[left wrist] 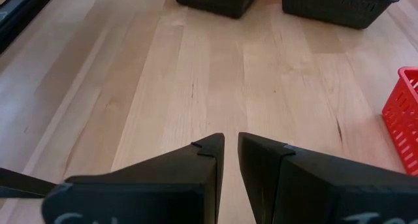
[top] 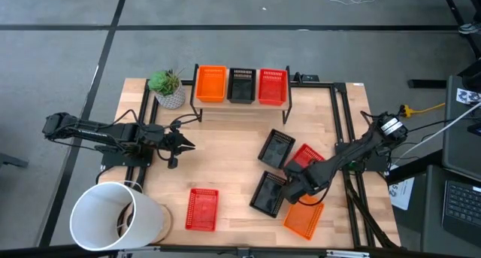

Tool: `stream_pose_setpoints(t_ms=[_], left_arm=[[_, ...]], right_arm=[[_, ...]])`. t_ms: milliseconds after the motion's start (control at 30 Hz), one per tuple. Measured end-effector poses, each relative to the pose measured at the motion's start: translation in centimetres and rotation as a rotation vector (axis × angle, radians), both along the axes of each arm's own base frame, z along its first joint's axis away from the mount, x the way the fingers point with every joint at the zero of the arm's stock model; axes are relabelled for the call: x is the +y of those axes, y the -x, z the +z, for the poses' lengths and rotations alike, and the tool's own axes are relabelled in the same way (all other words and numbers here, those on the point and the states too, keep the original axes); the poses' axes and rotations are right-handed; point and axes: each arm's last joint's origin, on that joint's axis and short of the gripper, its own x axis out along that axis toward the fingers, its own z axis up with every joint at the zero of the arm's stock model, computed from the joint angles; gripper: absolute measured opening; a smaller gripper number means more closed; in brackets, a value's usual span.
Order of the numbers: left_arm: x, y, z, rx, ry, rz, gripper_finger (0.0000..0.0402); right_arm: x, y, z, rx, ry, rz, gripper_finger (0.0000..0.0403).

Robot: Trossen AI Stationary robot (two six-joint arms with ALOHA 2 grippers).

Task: Stack baskets on shelf by color
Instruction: Stack the right red bin on top of the red bin on the shelf

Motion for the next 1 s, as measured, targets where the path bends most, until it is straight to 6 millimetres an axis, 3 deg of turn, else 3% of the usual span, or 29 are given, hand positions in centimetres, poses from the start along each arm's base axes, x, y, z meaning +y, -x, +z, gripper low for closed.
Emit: stream_pose_setpoints(t_ms=[167, 300, 567, 767, 1000], left_arm=[[0.0, 0.0, 0.0, 0.0, 0.0, 0.0, 0.0038], [0.0, 0.0, 0.0, 0.0, 0.0, 0.0, 0.0038], [0.0, 0.0, 0.0, 0.0, 0.0, 0.0, 0.0038], [0.0, 0.0, 0.0, 0.0, 0.0, 0.0, 0.0038], [0.0, 0.0, 0.0, 0.0, 0.0, 0.0, 0.0038]], right_arm=[[0.3, -0.7, 3.9, -0.007, 0.054, -0.007, 0.0001], [0.6, -1.6, 7.3, -0.124, 0.131, 0.021, 0.0001], [-0.2, -3.8, 13.3, -0.397, 0.511, 0.254, 0.0], [-2.5, -4.9, 17.1, -0.412, 0.788, 0.339, 0.0], [-7.9, -6.5, 19.8, -0.299, 0.797, 0.377, 0.0]])
